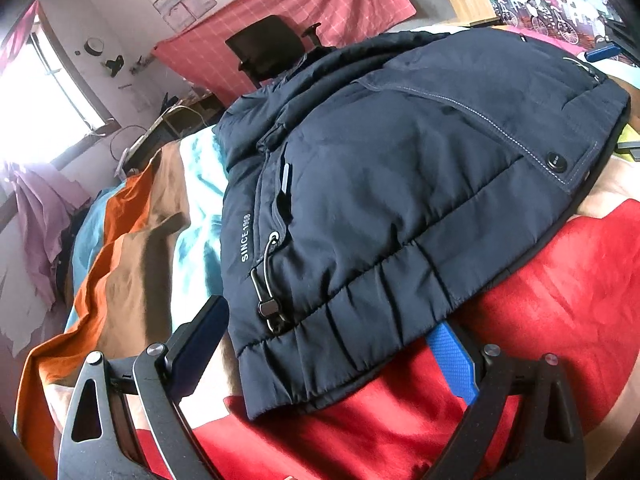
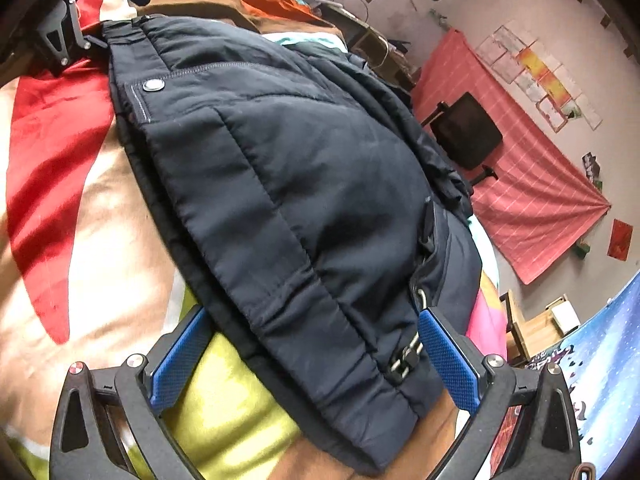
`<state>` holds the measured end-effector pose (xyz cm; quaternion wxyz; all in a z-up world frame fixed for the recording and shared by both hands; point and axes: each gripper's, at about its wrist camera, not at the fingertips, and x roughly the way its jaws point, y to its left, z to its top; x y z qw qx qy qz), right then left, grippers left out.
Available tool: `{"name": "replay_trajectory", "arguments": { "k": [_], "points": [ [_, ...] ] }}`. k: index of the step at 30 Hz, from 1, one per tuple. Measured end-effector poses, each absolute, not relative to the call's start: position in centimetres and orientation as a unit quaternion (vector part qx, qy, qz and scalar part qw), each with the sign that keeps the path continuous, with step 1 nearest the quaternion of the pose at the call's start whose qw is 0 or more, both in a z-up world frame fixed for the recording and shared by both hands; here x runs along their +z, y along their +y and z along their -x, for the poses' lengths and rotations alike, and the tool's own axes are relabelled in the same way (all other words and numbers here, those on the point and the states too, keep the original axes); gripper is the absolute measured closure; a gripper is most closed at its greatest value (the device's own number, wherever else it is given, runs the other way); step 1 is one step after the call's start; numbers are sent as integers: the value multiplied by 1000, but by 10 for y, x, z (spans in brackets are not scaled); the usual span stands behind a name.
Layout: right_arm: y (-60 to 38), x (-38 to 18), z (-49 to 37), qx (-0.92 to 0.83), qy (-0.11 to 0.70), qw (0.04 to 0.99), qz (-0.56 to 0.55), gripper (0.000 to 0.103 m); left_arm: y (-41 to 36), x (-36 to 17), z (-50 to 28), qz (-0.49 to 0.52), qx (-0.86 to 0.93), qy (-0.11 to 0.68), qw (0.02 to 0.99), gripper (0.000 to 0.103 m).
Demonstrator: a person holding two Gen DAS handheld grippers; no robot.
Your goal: Fold large clothes
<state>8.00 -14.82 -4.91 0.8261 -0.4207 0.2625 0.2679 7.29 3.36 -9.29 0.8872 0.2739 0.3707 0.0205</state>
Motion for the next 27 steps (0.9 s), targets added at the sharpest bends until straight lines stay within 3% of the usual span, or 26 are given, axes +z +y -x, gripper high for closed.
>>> {"name": "replay_trajectory", "arguments": {
  "k": [3, 7, 11, 12, 14, 17, 20, 27],
  "points": [
    [-146, -50, -83, 260, 251, 826, 433, 1, 32, -91, -73, -273, 20, 368, 889, 12],
    [-145, -47, -89, 250, 245, 836, 421, 29, 33, -85, -71, -265, 13, 358, 895, 14],
    [-148, -38, -89, 252, 246, 849, 395, 45, 31, -79, -69, -271, 11, 347, 898, 15],
    [-147, -36, -88, 255, 244, 850, 392, 48, 31, -78, -68, -272, 7, 344, 899, 20],
    [-145, -31, -85, 265, 241, 847, 392, 68, 28, -77, -65, -271, -10, 343, 899, 38],
    [-142, -25, -80, 276, 237, 845, 391, 82, 24, -74, -63, -266, -30, 346, 899, 55],
    [-141, -15, -87, 283, 250, 849, 370, 89, 23, -75, -65, -261, -45, 358, 895, 65],
    [-138, 19, -101, 286, 255, 863, 330, 94, 25, -46, -85, -236, -73, 371, 895, 87]
  ]
}}
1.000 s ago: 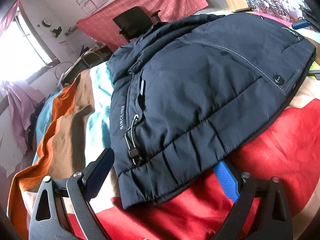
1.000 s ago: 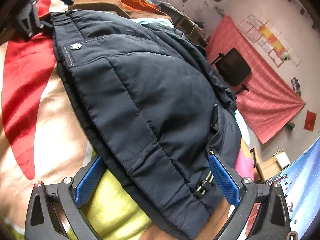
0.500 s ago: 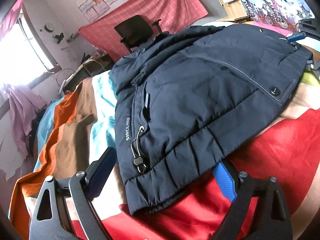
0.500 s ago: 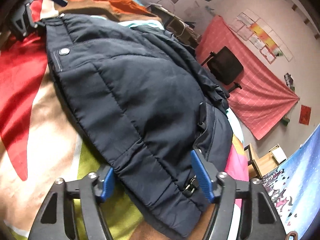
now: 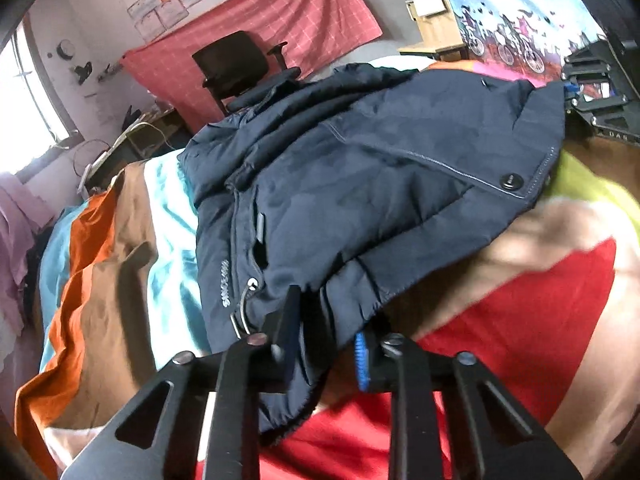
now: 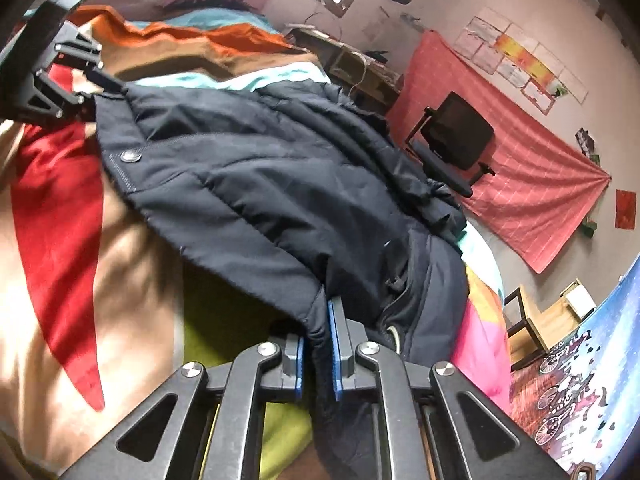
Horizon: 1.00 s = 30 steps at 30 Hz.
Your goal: Fold large clothes
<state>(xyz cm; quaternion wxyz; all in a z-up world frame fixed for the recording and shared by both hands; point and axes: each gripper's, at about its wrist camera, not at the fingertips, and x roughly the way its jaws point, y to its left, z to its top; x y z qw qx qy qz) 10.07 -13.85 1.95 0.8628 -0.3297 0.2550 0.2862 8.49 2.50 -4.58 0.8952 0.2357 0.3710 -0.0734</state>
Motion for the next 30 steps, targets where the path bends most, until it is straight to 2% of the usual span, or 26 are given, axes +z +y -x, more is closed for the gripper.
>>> {"name": "replay_trajectory", "arguments": {
  "k": [2, 8, 19, 30],
  "points": [
    [-137, 33, -106, 286, 251, 868, 320, 95, 27, -35, -91, -230, -72, 370, 897, 92],
    [-133, 74, -127, 276, 237, 887, 286, 95, 30, 4, -111, -212, -64, 353, 909, 96],
    [-126, 142, -193, 237, 212, 922, 220, 96, 46, 89, -188, -173, -40, 292, 940, 97],
    [-111, 176, -275, 220, 211, 926, 224, 96, 49, 128, -269, -175, -15, 288, 941, 97]
  ]
}}
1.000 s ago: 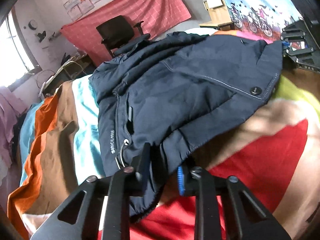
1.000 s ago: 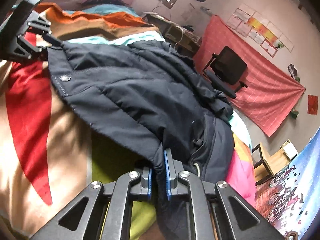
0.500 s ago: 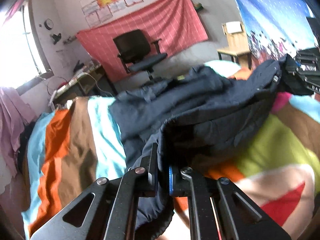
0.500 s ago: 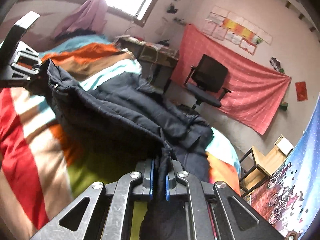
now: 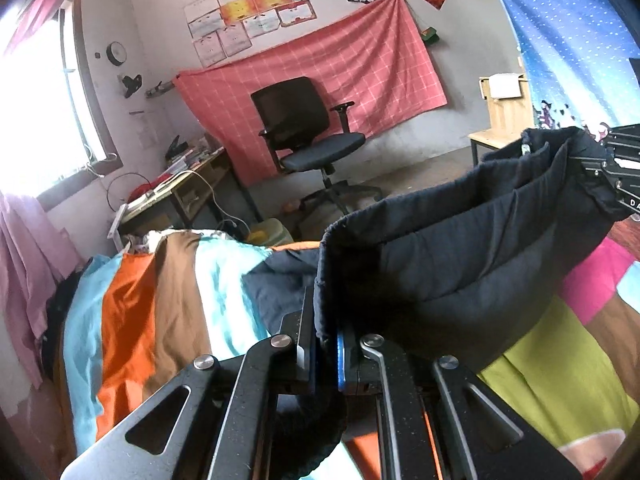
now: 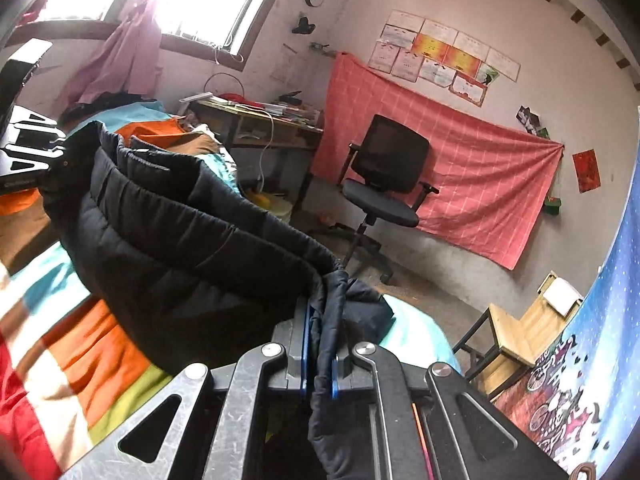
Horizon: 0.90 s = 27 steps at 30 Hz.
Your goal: Fold large clothes
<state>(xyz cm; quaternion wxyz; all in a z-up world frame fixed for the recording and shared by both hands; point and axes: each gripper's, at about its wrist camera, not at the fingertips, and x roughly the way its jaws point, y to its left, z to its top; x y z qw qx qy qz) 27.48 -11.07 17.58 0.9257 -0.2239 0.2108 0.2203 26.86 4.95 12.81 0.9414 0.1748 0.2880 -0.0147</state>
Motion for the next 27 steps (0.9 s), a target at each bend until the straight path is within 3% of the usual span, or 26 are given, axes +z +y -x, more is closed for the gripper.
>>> {"name": "replay_trajectory", "arguments": {
  "k": [6, 13, 27],
  "points": [
    [-102, 176, -322, 196, 188, 941, 201, 96, 52, 134, -314, -171, 9, 278, 945, 97],
    [-92, 164, -350, 151, 116, 964, 186, 97, 59, 125, -351, -151, 42, 206, 966, 98],
    [-55, 115, -451, 103, 173, 966, 161, 97, 80, 88, -454, -128, 70, 239, 960, 98]
  ]
}}
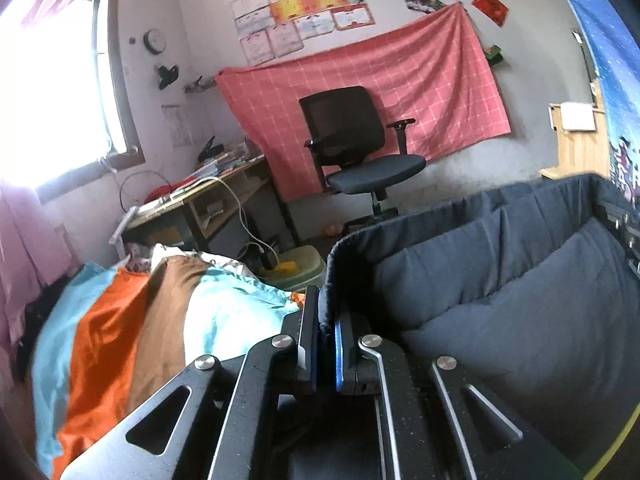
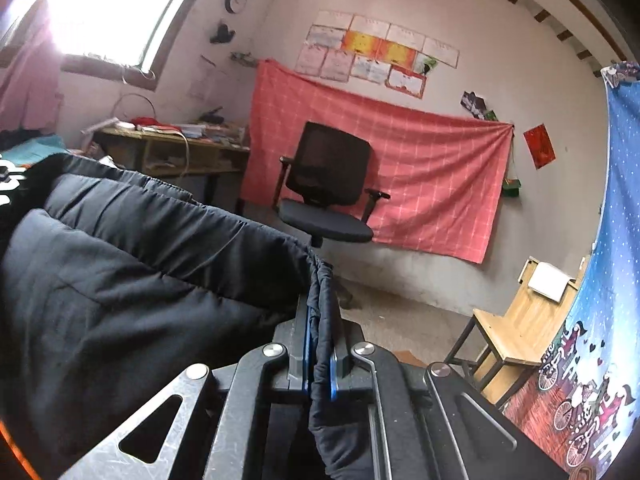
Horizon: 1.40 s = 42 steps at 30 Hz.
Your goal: Fold large clothes
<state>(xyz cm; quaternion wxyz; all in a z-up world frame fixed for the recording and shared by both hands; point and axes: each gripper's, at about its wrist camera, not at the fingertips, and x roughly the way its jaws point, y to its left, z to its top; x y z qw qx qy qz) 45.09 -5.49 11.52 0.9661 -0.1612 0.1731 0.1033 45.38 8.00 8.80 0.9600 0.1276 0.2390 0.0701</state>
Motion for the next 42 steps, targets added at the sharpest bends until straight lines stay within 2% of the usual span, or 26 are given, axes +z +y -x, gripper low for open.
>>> {"name": "replay_trajectory", "arguments": {
  "k": [15, 18, 19, 21, 22, 23, 24, 25, 26, 27, 28, 29, 33, 37, 38, 42],
  "points": [
    [-51, 81, -487, 98, 231, 958, 137, 96, 91, 50, -507, -99, 79, 286, 950, 98],
    [-48, 81, -493, 100, 241, 955, 141, 93, 96, 51, -509, -90, 72, 290, 950, 98],
    [-49, 82, -495, 99, 242, 955, 140, 91, 99, 52, -510, -83, 67, 289, 951, 98],
    [-54, 85, -494, 99, 238, 958, 129, 79, 105, 56, -508, -64, 53, 288, 954, 96],
    [-56, 87, -494, 100, 235, 959, 124, 66, 106, 58, -508, -61, 51, 288, 954, 95],
    [-60, 90, -492, 103, 228, 961, 116, 52, 108, 60, -506, -58, 50, 284, 956, 92],
    [-63, 93, -490, 104, 224, 963, 110, 46, 110, 63, -502, -55, 48, 281, 957, 89],
    [-66, 96, -488, 104, 218, 965, 104, 40, 111, 67, -498, -50, 40, 276, 959, 80],
    [-68, 99, -485, 106, 214, 966, 98, 38, 110, 70, -495, -48, 37, 271, 961, 64],
    [-70, 100, -483, 108, 213, 966, 95, 37, 110, 74, -490, -48, 36, 261, 964, 54],
    [-72, 102, -481, 111, 212, 967, 92, 33, 110, 78, -485, -47, 37, 252, 966, 38],
    [-73, 105, -478, 117, 211, 966, 90, 28, 110, 83, -478, -41, 34, 240, 969, 32],
    [-78, 110, -459, 152, 210, 962, 86, 18, 107, 91, -458, -22, 13, 242, 970, 31],
    [-82, 109, -437, 199, 219, 952, 80, 8, 100, 86, -427, -16, -29, 252, 967, 23],
    [-82, 107, -432, 213, 223, 948, 80, 7, 95, 81, -420, -24, -44, 259, 965, 20],
    [-70, 98, -427, 248, 245, 932, 98, 6, 77, 61, -419, -51, -57, 294, 953, 19]
  ]
}}
